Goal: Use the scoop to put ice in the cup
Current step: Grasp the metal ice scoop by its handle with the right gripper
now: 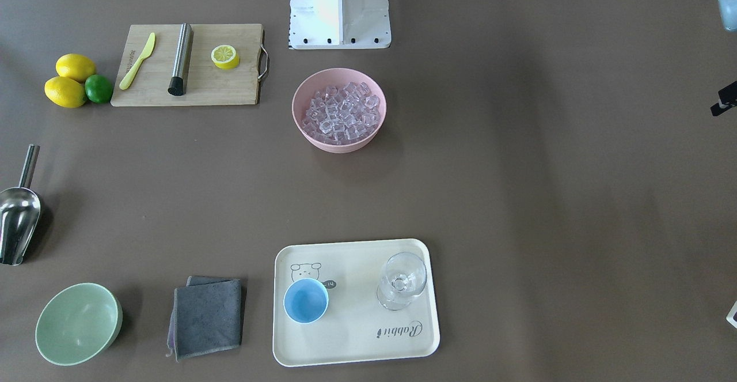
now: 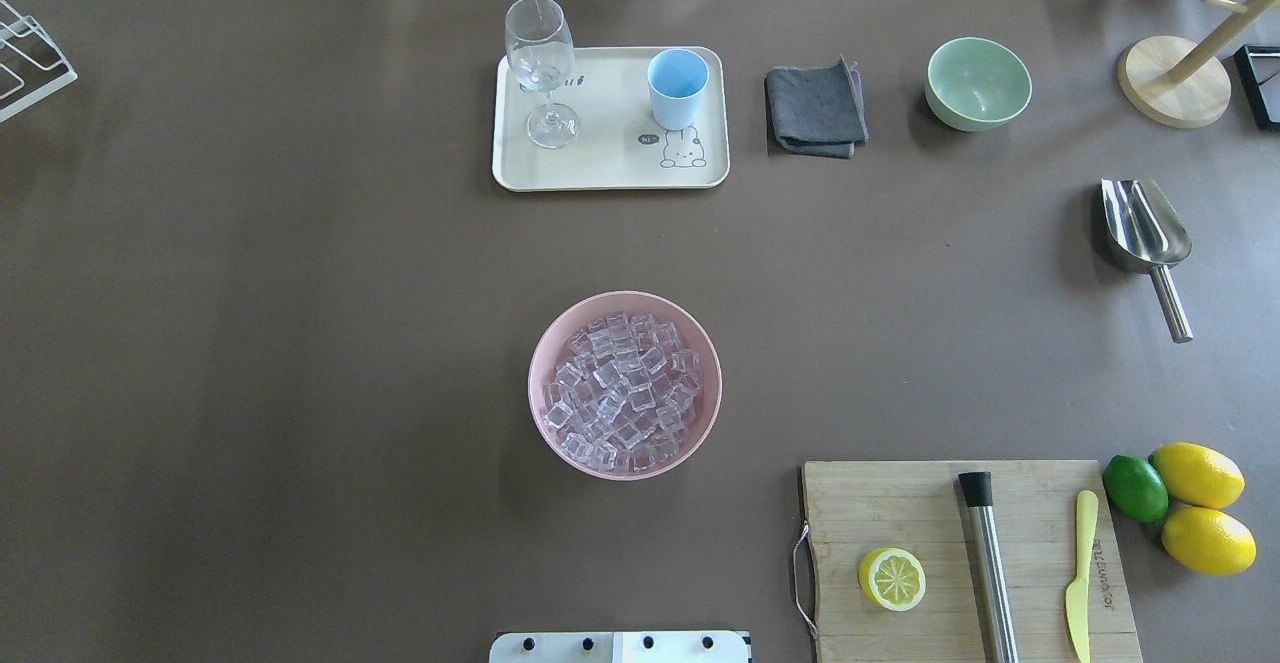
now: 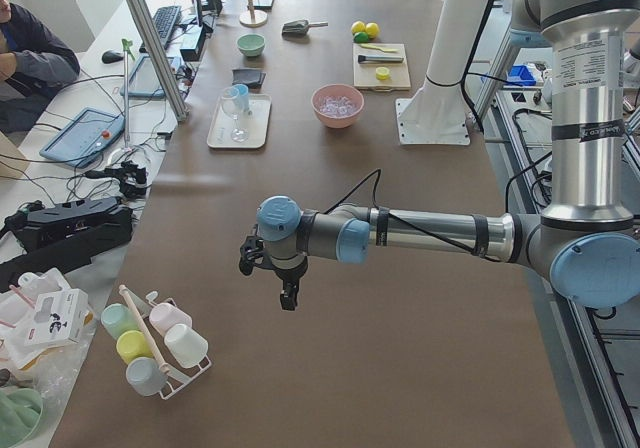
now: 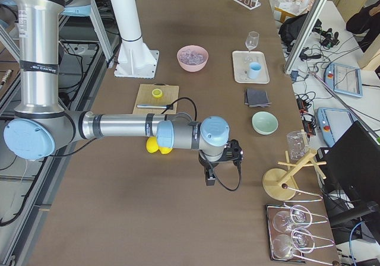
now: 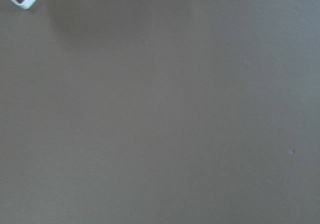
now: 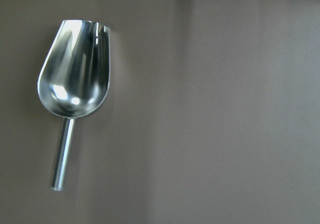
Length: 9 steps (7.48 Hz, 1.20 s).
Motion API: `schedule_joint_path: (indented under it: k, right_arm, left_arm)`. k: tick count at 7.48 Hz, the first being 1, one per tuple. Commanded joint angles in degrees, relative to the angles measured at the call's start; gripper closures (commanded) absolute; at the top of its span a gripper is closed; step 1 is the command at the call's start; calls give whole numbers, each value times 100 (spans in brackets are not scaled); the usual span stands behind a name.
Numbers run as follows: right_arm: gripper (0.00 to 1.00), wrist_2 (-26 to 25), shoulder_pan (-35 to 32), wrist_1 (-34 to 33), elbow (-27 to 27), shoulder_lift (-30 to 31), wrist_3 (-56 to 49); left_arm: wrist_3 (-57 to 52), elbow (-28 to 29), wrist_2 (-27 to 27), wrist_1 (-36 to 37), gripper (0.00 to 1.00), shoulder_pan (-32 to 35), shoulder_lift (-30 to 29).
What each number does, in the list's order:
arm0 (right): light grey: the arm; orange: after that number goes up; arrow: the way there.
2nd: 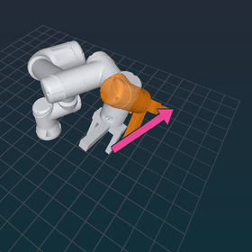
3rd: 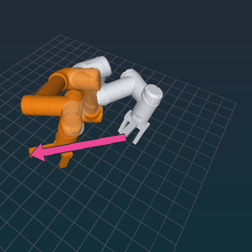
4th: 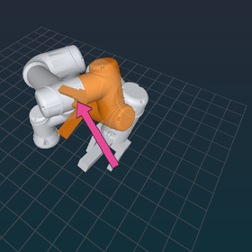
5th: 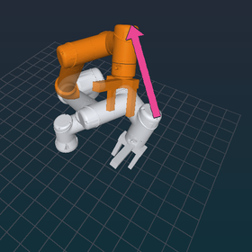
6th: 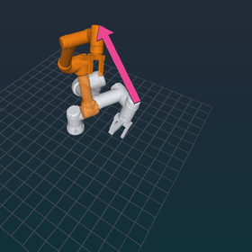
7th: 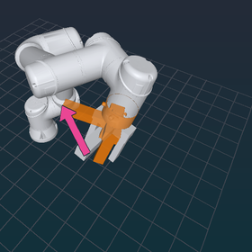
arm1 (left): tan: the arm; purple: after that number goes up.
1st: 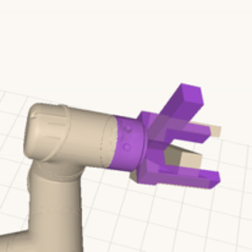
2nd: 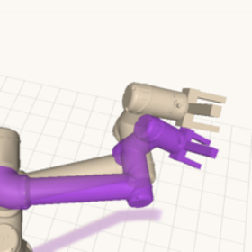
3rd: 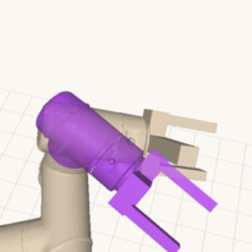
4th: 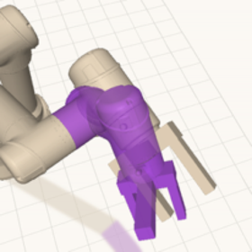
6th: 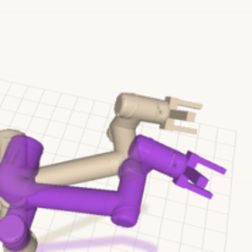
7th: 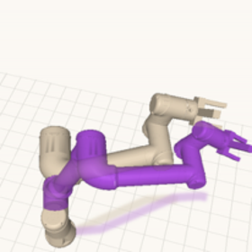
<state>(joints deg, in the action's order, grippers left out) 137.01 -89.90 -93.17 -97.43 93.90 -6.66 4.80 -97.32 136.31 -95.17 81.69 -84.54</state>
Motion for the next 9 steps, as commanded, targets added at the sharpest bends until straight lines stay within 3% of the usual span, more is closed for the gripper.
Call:
schedule_joint_path:
  k: [1,2,4,6,7,9]
  right_arm:
    - [1,133,1128,10,-836,-99,2249]
    - [0,20,1489,36,-900,-178,2509]
    - [0,-665,1869,518,-656,-126,2538]
    - [0,-667,2037,1568,298,-144,2547]
    - [1,-632,2090,1931,582,-178,2556]
    - [0,-632,2283,1952,585,-353,3082]
  left_arm:
    - [56,-269,440,-213,2,-723,-245]
    - [56,-392,423,-204,2,-1038,-569]
    - [38,-874,388,-213,2,-1680,-808]
    - [47,-939,55,-291,2,-2531,-1527]
    - [30,-930,-94,-657,2,-2979,-1687]
    - [3,-973,-690,-1905,2,-3710,-1723]
